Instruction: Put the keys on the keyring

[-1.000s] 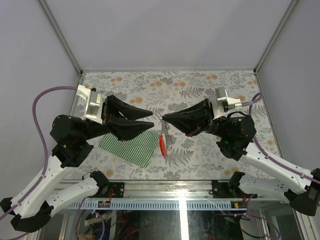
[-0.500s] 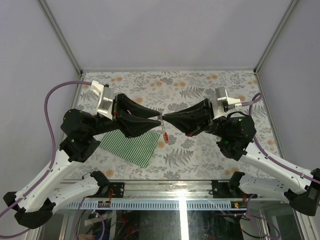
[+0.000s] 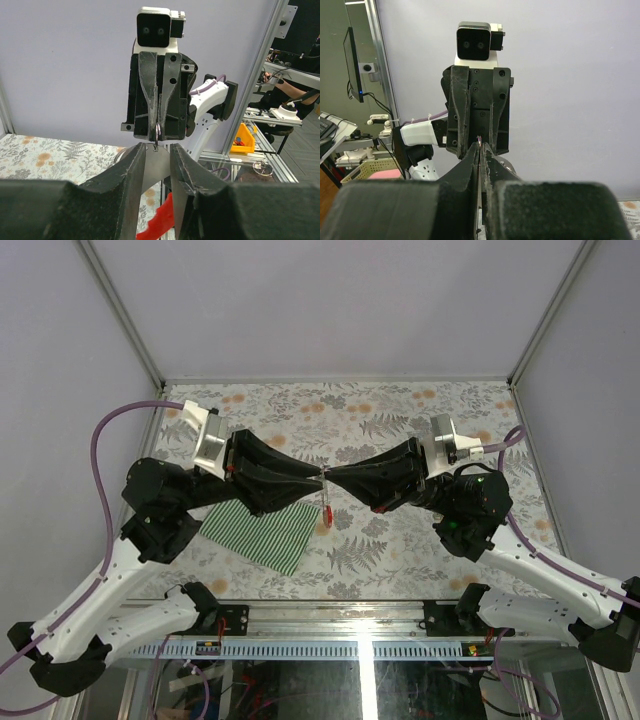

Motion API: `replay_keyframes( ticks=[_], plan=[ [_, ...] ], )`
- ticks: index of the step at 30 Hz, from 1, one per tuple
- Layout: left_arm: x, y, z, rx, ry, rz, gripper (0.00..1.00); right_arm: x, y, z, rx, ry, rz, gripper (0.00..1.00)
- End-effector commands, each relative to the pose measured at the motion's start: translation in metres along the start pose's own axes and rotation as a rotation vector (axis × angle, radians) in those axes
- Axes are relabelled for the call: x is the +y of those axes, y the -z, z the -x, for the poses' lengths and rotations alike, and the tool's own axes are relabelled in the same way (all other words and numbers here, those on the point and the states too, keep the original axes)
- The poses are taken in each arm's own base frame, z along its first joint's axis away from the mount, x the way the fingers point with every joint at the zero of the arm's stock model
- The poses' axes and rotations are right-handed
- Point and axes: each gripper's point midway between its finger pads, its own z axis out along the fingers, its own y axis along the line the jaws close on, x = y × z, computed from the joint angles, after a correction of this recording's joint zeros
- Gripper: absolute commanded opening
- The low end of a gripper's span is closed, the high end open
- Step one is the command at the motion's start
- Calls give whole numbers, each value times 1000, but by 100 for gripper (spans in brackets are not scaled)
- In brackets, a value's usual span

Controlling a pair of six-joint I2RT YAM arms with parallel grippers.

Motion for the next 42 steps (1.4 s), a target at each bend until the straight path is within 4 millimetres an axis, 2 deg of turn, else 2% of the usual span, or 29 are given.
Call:
replay_keyframes(
  ticks=[1, 10, 36, 42],
  plan=[
    [-4, -1, 8, -33, -21, -28, 26, 10, -2, 30, -94, 61, 19, 0],
    [-6, -1, 9, -44, -18, -36, 22, 8, -2, 27, -90, 59, 16, 0],
    [-4, -3, 2, -31, -1, -44, 19, 8, -1, 24, -87, 53, 20, 0],
    [-2, -4, 3, -33, 2, -36, 14, 8, -1, 22, -81, 51, 19, 0]
  ],
)
